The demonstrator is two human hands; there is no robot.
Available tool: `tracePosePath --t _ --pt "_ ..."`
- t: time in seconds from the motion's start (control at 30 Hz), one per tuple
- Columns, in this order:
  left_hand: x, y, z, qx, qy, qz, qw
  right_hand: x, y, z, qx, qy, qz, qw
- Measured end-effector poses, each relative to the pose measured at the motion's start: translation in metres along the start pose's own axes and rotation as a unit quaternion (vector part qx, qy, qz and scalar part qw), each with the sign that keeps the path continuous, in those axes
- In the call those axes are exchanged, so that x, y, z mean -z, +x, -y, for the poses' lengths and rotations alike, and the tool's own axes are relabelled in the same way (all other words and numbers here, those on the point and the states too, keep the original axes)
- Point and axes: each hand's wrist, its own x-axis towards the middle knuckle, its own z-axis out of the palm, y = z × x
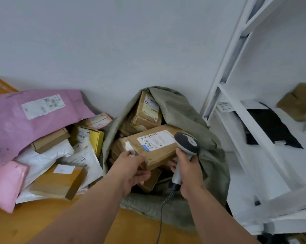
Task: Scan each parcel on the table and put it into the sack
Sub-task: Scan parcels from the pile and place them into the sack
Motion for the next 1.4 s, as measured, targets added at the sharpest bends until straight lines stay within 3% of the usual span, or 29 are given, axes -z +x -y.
tracePosePath --t 0.13,0.3,0.57,0.87,1.13,1.4 --pt "-0.014 0.007 -0.008 -0.055 0.033 -0.058 0.996 0.003 0.012 0.002 -0.003 -0.015 0.030 0.999" --pt "-0.024 0.014 -0.017 -0.119 0.126 -0.059 0.983 -0.001 0.032 0.010 -0.024 -0.008 0.049 0.998" --pt "-0.026 0.033 -0.012 -0.097 0.231 -0.053 0.967 -0.001 0.047 0.010 -0.107 -0.122 0.083 0.983" --pt "-0.009 0.042 -0.009 -0.188 0.284 -0.126 0.932 -0.010 0.025 0.008 -0.023 -0.092 0.046 0.994" --pt "0.052 0.030 -0.012 -0.213 0.246 -0.193 0.926 -0.060 -0.013 0.005 -0.019 -0.111 0.133 0.985" --pt "0.175 0.008 0.003 -0.186 0.220 -0.250 0.925 -0.140 -0.064 -0.038 -0.032 -0.153 0.162 0.974"
